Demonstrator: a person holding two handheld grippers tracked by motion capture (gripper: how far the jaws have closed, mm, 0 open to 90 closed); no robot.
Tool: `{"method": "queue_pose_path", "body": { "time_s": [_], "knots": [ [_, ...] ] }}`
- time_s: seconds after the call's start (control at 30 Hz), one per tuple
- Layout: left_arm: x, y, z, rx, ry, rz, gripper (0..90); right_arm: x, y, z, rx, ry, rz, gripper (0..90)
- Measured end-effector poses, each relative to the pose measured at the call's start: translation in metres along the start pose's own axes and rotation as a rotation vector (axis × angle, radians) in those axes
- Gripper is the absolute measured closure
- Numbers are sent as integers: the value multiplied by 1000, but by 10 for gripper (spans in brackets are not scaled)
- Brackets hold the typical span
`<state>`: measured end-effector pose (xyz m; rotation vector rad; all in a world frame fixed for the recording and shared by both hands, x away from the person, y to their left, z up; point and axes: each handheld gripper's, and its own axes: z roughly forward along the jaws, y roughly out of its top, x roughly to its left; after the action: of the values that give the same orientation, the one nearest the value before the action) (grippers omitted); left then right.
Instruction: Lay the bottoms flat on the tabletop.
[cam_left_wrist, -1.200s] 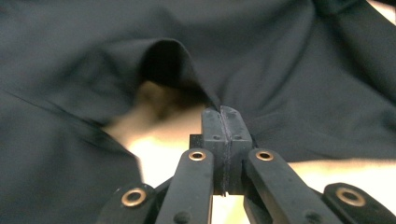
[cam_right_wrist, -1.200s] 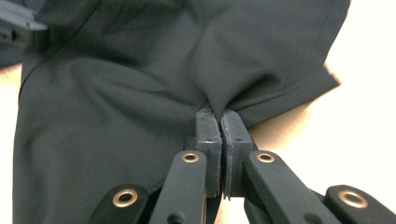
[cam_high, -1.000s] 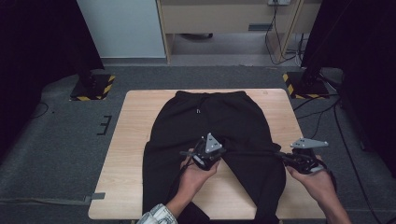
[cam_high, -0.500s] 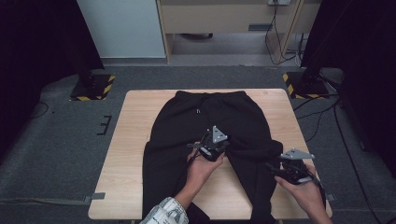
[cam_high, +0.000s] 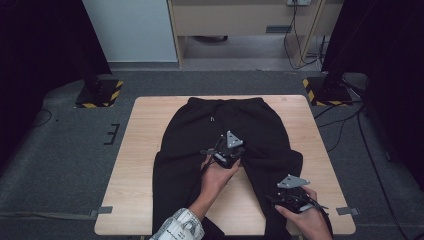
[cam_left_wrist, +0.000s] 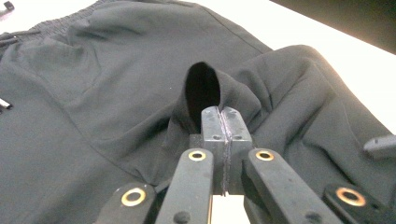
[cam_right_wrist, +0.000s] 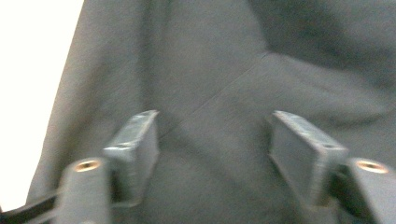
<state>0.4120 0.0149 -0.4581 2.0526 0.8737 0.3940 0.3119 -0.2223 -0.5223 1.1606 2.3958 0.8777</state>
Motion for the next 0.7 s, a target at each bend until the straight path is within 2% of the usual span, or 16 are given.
{"method": "queue_pose_path", "body": {
  "time_s": [0.07, 0.17, 0.23, 0.33, 0.43, 0.47, 0.53, 0.6, 0.67, 0.7],
  "knots": [
    [1, 0, -2, 7, 1, 2, 893, -3, -2, -3, 5, 41, 19, 491],
    [2, -2, -4, 15, 5, 6, 894, -7, -4, -7, 2, 67, 33, 756],
    [3, -4, -4, 15, 5, 2, 894, -11, -6, -8, -2, 82, 46, 874],
    [6, -6, -4, 29, 5, 5, 893, -17, -7, -10, -5, 93, 54, 899],
    [9, -10, -4, 43, 8, 9, 893, -23, -4, -22, -34, 89, 57, 899],
    [10, -11, -4, 47, 11, 9, 894, -27, -2, -28, -49, 74, 59, 899],
    [12, -13, -3, 62, 32, 34, 894, -38, 4, -42, -77, 40, 66, 900],
    [12, -14, -2, 74, 55, 58, 894, -45, 9, -50, -79, -2, 56, 900],
    [15, -15, -2, 66, 46, 36, 894, -55, 15, -57, -76, -62, 38, 900],
    [16, -16, -2, 61, 38, 24, 894, -60, 17, -59, -78, -76, 50, 900]
  ]
}}
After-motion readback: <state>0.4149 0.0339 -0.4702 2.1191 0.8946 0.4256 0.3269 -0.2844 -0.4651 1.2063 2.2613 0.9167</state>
